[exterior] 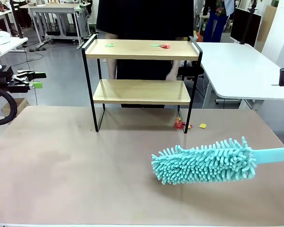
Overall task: Clean the shelf.
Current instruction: Clean the specific section of the Shelf indicated by the human with the Duster.
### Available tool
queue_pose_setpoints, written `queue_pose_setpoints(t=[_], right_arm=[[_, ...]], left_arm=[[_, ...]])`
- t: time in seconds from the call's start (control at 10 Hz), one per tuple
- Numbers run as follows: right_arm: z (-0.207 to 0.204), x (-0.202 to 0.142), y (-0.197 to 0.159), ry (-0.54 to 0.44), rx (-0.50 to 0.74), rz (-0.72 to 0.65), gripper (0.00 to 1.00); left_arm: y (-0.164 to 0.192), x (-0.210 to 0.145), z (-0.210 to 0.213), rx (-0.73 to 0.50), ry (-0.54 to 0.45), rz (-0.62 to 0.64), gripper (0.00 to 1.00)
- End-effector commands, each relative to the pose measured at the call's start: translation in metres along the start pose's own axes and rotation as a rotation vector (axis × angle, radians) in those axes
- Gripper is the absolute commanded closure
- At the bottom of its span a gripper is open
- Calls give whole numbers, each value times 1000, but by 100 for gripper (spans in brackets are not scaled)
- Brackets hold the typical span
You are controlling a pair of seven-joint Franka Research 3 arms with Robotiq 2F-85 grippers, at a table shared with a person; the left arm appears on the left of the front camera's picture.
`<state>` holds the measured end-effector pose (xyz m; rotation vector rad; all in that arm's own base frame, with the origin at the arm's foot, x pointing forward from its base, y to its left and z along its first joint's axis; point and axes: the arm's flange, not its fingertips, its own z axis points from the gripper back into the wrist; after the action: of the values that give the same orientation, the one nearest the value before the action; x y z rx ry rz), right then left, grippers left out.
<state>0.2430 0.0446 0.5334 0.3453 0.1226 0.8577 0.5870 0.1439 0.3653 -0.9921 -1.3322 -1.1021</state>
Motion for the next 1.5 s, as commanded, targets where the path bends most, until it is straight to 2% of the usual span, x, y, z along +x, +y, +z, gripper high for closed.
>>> queue_pose_setpoints(t=[0.0,1.4], right_arm=[[3,3,3,-15,7,-3,87],[3,3,3,-15,7,-3,87]], left_arm=[[-2,2,0,-5,7,-12,0],[-2,2,0,-5,7,-12,0]])
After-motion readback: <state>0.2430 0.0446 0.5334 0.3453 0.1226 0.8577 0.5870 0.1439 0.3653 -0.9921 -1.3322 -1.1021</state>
